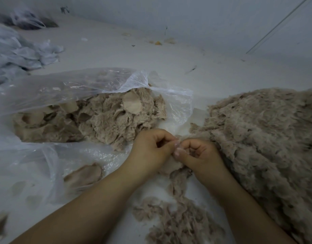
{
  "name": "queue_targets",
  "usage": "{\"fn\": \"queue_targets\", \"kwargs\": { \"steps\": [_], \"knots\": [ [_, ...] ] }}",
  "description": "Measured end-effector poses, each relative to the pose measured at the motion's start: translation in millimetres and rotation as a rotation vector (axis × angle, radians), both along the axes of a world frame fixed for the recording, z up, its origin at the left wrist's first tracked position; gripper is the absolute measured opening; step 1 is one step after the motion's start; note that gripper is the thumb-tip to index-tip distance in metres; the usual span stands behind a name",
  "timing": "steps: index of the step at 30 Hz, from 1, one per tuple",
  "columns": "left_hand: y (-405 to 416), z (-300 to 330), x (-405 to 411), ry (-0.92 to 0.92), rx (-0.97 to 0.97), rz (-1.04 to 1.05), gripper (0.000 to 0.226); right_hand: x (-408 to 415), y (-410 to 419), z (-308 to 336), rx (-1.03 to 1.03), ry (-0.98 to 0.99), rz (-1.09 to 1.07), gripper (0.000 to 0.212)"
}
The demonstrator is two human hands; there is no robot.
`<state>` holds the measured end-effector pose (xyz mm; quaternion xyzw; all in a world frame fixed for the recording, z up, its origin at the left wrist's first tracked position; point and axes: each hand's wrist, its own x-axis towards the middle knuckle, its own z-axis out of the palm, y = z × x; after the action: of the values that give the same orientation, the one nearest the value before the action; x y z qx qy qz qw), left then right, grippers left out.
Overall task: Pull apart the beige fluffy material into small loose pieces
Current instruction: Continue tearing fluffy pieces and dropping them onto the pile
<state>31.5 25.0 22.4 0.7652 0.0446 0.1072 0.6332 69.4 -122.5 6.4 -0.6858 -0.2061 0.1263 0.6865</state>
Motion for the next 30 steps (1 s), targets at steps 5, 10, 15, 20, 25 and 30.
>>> {"fn": "queue_targets", "kwargs": {
  "steps": [5, 10, 15, 20, 25, 30],
  "knots": [
    [14.3, 0.1, 2.2, -0.067, -0.091, 0.213, 0.022, 0.6, -0.4, 1.8, -0.016, 0.052, -0.040, 0.018],
    [39.1, 12.4, -10.2, 0.095, 0.149, -0.241, 0.031, 1.1, 3.2, 8.2, 0.088, 0.210, -0.134, 0.022],
    [31.8, 10.3, -7.6, -0.038, 0.226, -0.115, 0.033, -1.6, 3.7, 12.8, 0.077, 0.213, -0.122, 0.020],
    [17.8, 2.9, -1.7, -0.007, 0.065, -0.160, 0.027, -0.9, 4.9, 13.0, 0.113, 0.224, -0.114, 0.021],
    [21.5, -0.2, -0.6, -0.125, -0.101, -0.069, 0.018, 0.1, 3.0, 8.8, 0.085, 0.157, -0.064, 0.023],
    [22.6, 0.9, 0.5, -0.128, -0.034, -0.076, 0.017, 1.1, 1.3, 6.4, 0.031, 0.125, -0.050, 0.024]
  ]
}}
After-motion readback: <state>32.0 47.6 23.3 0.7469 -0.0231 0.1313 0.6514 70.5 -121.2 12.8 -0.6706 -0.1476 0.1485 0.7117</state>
